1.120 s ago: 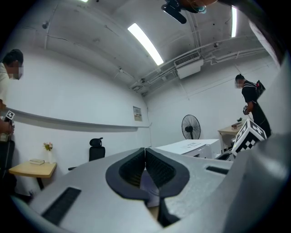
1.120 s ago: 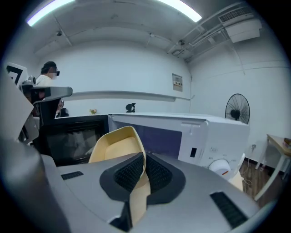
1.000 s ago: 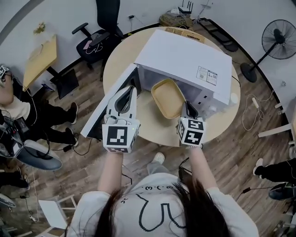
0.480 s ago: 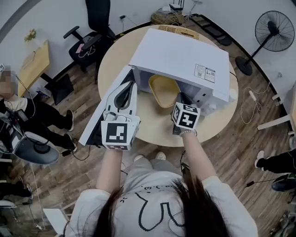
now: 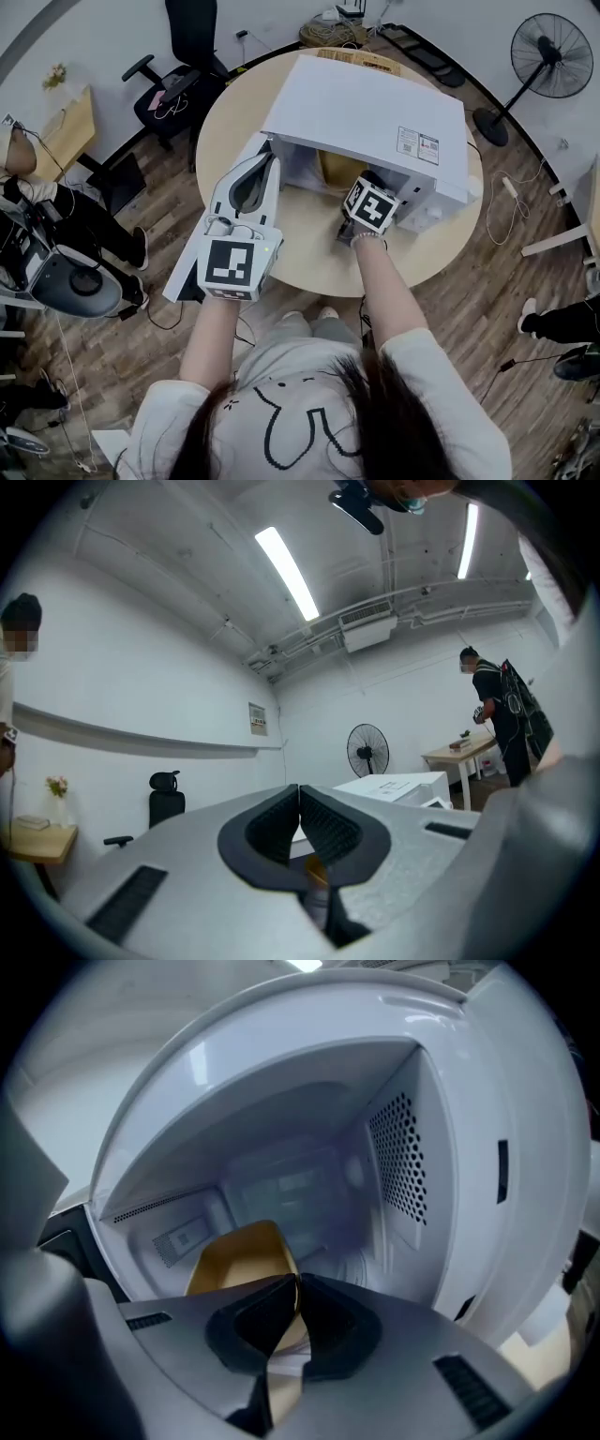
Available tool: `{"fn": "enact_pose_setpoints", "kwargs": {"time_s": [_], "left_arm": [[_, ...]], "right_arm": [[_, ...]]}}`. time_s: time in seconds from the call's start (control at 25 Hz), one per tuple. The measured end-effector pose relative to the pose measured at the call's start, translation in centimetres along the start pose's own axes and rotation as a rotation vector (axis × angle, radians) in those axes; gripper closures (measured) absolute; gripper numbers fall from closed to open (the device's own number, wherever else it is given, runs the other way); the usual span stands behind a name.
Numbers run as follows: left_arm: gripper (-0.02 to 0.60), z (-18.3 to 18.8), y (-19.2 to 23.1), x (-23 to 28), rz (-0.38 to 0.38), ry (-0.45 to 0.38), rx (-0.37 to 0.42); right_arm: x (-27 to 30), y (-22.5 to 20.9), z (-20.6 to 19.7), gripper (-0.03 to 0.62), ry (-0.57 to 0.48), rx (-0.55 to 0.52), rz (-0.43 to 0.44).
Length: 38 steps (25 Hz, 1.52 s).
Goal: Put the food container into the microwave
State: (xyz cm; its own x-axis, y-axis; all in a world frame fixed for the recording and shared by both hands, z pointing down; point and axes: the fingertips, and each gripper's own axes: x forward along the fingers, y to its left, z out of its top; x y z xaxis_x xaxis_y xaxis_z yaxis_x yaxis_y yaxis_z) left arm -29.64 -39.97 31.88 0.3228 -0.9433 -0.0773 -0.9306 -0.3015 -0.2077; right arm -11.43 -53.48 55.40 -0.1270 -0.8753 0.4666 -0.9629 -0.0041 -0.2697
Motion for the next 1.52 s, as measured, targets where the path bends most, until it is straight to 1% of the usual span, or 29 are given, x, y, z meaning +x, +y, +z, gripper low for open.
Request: {"fn": "enact_pose_setpoints", "kwargs": {"time_s": [0.08,0.28,0.48,0.68,0.72,0.76,0.84,0.88,1.08,1.2,1.28,1.36,1.52], "left_arm": [[0.572,0.3,0.4,0.1,-0.003,-0.008,-0.026],[0.572,0.7,0.9,0.3,-0.002,-0.010,-0.010],[0.572,0.4,0.8,0.7,-0.010,-0.003,0.007],[0.571,0.2,0.5,1.2,-0.024,0.001,0.016],[0.572,0.2,0.4,1.2,-0.028,0.003,0.019],[0.572,0.3,0.3,1.3,-0.031,0.004,0.020],[0.572,0.4,0.2,1.5,-0.035,0.004,0.018],[0.572,0.5,0.1,1.7,-0.037,0.004,0.016],[0.572,0.9,-0.4,2.7,-0.052,-0.002,0.003],[0.572,1.0,-0.5,3.3,-0.055,-0.002,-0.018],[0.572,1.1,-0.4,3.5,-0.047,-0.001,-0.031],[0.572,1.1,-0.5,3.8,-0.053,-0.008,-0.026],[0.572,1.0,-0.8,4.5,-0.087,-0.008,-0.009]], "right_arm": [[0.6,-0.2,0.0,0.554,-0.023,0.017,-0.026],[1.7,-0.5,0.4,0.554,-0.084,0.073,-0.085],[2.4,-0.3,0.5,0.553,-0.107,0.109,-0.086],[2.1,-0.2,0.9,0.551,-0.145,0.100,-0.064],[2.0,-0.2,1.0,0.548,-0.152,0.091,-0.058],[1.8,-0.2,1.0,0.528,-0.160,0.080,-0.048],[1.3,0.0,1.3,0.435,-0.176,0.052,-0.023],[1.0,0.2,1.5,0.427,-0.183,0.031,-0.011],[-1.6,1.5,2.7,0.427,-0.207,-0.142,0.068],[-3.1,2.2,2.6,0.427,-0.188,-0.225,0.136],[-4.3,2.7,2.2,0.427,-0.165,-0.263,0.182],[-5.4,2.6,2.5,0.427,-0.154,-0.292,0.212],[-7.9,2.4,3.7,0.427,-0.127,-0.301,0.268]]}}
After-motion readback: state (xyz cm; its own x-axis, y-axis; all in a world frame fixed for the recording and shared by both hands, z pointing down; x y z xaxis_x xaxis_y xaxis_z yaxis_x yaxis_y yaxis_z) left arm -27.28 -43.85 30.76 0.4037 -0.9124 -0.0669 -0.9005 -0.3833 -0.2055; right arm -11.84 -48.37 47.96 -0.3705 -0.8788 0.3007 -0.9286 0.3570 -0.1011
